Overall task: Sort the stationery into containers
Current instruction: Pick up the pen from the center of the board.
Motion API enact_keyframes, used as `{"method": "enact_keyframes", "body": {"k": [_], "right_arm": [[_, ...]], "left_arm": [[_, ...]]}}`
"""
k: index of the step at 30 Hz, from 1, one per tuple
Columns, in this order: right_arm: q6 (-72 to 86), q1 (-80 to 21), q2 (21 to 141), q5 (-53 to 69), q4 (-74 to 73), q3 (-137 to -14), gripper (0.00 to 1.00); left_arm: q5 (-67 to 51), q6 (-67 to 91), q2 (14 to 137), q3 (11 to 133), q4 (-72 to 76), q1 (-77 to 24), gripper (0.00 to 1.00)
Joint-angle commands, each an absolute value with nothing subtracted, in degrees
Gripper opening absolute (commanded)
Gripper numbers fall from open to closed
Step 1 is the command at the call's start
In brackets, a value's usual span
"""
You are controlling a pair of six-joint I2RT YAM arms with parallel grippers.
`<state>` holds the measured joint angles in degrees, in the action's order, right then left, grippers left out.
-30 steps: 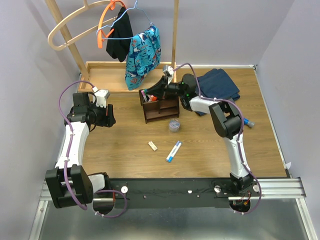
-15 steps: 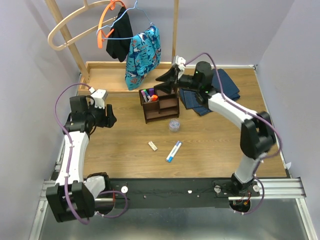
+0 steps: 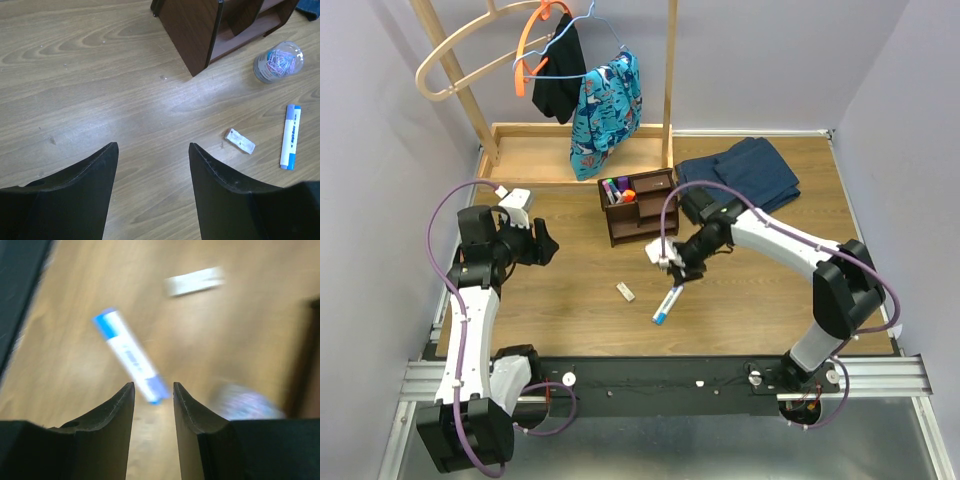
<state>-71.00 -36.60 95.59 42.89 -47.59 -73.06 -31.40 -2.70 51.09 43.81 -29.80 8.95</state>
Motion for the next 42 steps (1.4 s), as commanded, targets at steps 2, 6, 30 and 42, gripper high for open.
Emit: {"method": "enact_keyframes", "body": {"k": [2,6,30,42], "right_arm": [[-84.1,-42.5,95.7,35.5,-56.9,-68.4,0.45],[-85.9,-44.9,97.3,35.4,-55.4,-67.7,0.45],[-86.7,-49.7,104.5,37.7,-48.8,-66.3,0.41],[-85.4,-51.4,107.4,37.3,-45.4,-64.4,0.38]], "left_arm": [[-32.7,-2.5,48.4,43.8,-30.8,9.3,0.68],[-31.7,-3.2,47.6,44.0,-32.3,9.3,0.68],[-30.8,-4.9,47.2,46.8,-36.3,13.4,0.68],[-31.0,-4.9,47.1,46.3,-36.9,14.2,0.68]]}}
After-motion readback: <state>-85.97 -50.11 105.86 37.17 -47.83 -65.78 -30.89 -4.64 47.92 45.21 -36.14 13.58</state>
